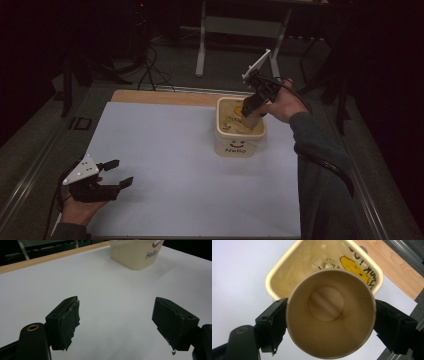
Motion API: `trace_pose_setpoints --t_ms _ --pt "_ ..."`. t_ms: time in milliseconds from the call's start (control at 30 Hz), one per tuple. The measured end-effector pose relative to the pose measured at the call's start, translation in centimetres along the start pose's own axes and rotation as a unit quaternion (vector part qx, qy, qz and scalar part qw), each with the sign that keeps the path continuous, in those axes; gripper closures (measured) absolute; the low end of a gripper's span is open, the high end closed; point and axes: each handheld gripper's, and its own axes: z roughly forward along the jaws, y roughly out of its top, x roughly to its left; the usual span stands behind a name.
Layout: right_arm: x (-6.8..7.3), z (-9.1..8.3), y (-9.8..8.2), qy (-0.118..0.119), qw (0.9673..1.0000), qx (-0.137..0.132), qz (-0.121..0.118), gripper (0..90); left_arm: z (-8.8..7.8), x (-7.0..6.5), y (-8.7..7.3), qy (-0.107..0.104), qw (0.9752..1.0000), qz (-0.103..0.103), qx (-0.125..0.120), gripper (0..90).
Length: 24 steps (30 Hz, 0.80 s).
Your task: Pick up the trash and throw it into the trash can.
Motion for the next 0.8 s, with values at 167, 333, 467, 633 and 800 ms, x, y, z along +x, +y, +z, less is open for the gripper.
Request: trace_pose_setpoints --t_ms 167,333,467,633,800 --pt "0.2 0.5 0.0 0.002 1.0000 0.007 -0.002 17.6 0.0 0.0 0.0 0.001 1.0000 0.000 0.000 22.1" --pt "0.2 0.7 0.0 0.005 0.9999 0.013 -0.002 17.5 0.0 0.0 0.0 0.001 1.0000 0.000 0.000 22.1" --pt "0.2 1.0 -0.1 0.005 0.9999 0.014 -0.002 17.5 0.0 0.0 0.0 0.001 1.0000 0.000 0.000 22.1" --pt "0.2 1.2 -0.1 0.007 0.9998 0.016 -0.002 17.4 0.0 0.0 0.0 0.001 1.0000 0.000 0.000 22.1" --pt "0.3 1.4 -0.2 0.011 0.9998 0.018 -0.002 17.3 0.0 0.0 0.0 0.002 1.0000 0.000 0.000 22.1"
